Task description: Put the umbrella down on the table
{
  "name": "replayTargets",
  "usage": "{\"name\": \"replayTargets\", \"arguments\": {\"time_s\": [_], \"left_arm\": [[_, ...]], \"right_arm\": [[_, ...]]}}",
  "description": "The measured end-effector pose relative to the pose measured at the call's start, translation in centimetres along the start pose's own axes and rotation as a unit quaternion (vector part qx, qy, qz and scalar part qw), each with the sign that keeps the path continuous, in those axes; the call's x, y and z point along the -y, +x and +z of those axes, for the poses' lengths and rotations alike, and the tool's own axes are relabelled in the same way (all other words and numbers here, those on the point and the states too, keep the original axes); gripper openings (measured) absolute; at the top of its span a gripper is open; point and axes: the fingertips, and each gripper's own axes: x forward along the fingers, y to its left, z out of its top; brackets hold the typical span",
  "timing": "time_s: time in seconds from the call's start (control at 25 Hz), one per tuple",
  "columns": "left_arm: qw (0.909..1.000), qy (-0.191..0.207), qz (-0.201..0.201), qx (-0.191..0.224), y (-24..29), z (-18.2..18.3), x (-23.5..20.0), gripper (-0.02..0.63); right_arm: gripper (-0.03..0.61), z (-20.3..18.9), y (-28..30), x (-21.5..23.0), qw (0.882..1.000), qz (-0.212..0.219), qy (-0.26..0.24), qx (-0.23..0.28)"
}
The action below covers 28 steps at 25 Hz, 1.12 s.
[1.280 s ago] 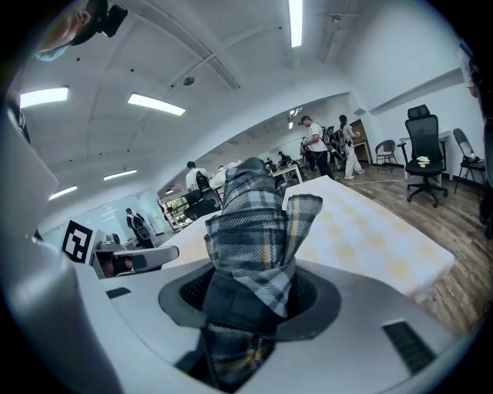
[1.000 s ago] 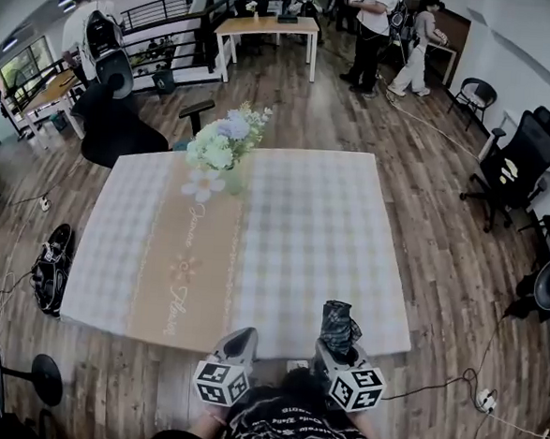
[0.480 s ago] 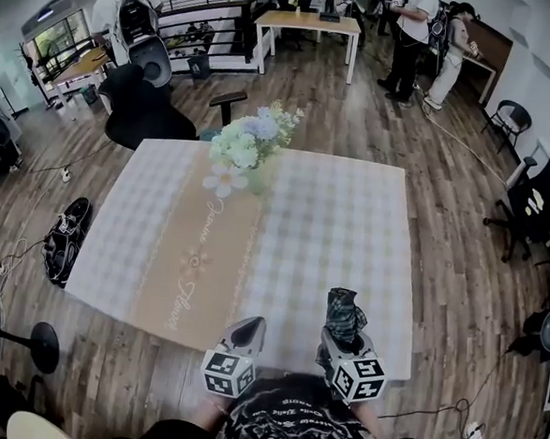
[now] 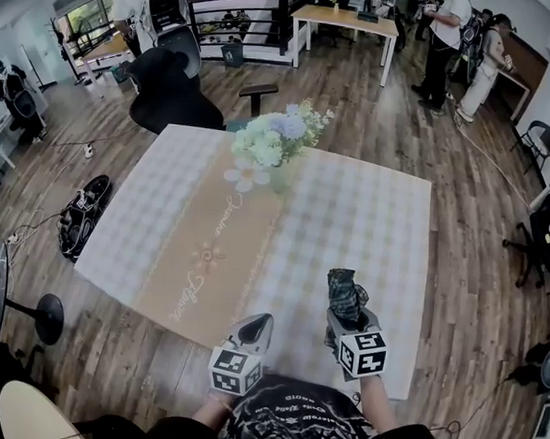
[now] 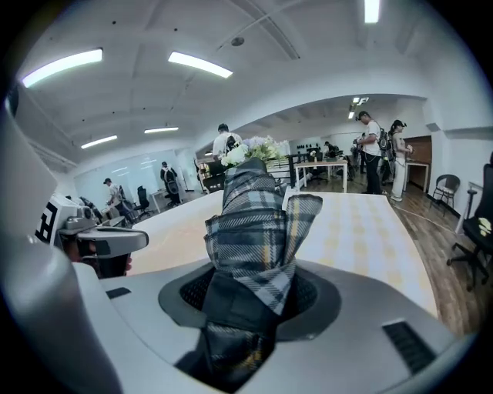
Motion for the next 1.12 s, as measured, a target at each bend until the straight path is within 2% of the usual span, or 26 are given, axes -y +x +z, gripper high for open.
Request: {"name": "replayTargets", "arguments": {"time_s": [0.28, 0.56, 0.88, 1.12], "left_arm": [[0.9998, -0.003, 0.018, -0.002, 0.5, -0.3, -0.1, 0.02], [0.9996, -0.003, 0.028, -0.009, 0.1, -0.2, -0.5, 0.02], [0.9993, -0.003, 0.025, -0.028, 0.3, -1.0, -0.9, 0.02], [0.9989, -0.009, 0.031, -0.034, 0.5, -1.5, -1.3, 0.02]], "right_arm": [[0.198, -0.2, 4.9, 0.3, 0.996, 0.042, -0.04, -0.063], [0.198, -0.4, 9.5, -0.6, 0.989, 0.058, -0.084, -0.109], [0.201, -1.9, 14.0, -0.4, 0.98, 0.066, -0.072, -0.171], [0.208, -2.7, 15.3, -0.1, 0.974, 0.065, -0.083, -0.202]]}}
